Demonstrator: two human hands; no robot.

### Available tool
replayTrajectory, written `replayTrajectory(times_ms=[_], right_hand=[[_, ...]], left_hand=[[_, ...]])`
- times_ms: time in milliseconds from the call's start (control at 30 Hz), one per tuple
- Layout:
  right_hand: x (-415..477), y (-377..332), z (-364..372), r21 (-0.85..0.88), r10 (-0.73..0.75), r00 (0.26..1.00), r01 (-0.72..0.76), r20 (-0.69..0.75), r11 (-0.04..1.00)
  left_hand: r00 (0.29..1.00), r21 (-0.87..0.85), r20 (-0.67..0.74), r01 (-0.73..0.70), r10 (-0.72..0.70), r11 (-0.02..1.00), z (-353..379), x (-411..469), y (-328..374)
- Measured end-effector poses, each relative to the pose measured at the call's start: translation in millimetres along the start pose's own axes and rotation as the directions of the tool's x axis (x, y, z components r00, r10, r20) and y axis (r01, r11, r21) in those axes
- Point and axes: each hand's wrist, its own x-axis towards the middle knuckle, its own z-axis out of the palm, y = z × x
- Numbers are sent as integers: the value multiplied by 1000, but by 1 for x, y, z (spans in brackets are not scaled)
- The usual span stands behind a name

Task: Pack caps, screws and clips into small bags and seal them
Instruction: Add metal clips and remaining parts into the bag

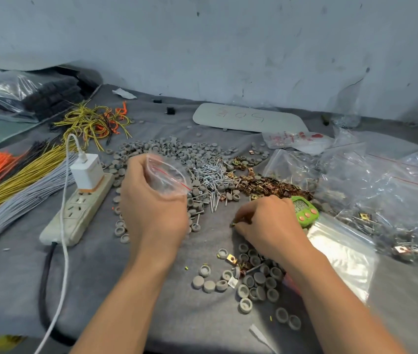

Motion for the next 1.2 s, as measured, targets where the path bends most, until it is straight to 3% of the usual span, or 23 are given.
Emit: replayTrajectory(times_ms=[100,167,233,333,433,500,700,800,867,900,933,1000,1033,1100,1200], right_hand=[[-1,-8,5,-9,-41,999,41,-1,999],[-1,-11,7,7,-46,999,46,7,999],[-4,-12,7,55,-52,998,53,-17,997],[-10,-13,2,357,-3,989,57,-150,932],[-18,-16,-7,625,71,960,120,-272,772],[-22,-16,-10,664,39,974,124,-224,737],[-18,-23,-7,617,0,999,-33,54,786],[-14,-28,-8,751,-19,993,-73,114,656],[-8,-23,-11,836,80,996,-79,42,543],[-4,-20,-12,827,144,989,-49,-39,560],[2,-15,-13,765,197,972,-31,-127,643],[14,-5,-14,432,213,951,-99,-224,896],[21,-2,-15,209,195,959,-151,-207,966],[35,6,-15,-116,200,976,-209,-87,971],[46,10,-14,-300,218,976,-204,13,932]], left_hand=[[992,57,2,-126,126,990,-3,-3,-1],[990,132,25,-140,138,981,-5,-1,-5],[983,247,143,-145,112,958,-4,-2,-8],[918,355,397,-166,12,920,5,-10,-10],[838,349,544,-180,-42,920,16,-25,-7],[805,319,591,-170,-56,933,21,-31,-6],[736,263,675,-169,-55,950,20,-32,-6],[748,246,661,-135,-64,960,17,-29,-10],[777,227,624,-86,-78,970,16,-26,-13],[791,201,606,-47,-87,978,15,-24,-15],[802,169,589,-6,-96,986,14,-22,-17],[820,106,561,67,-115,992,12,-19,-19],[825,78,551,99,-125,992,11,-17,-20],[828,9,540,172,-150,985,10,-15,-22],[835,-87,532,218,-140,972,8,-10,-24]])
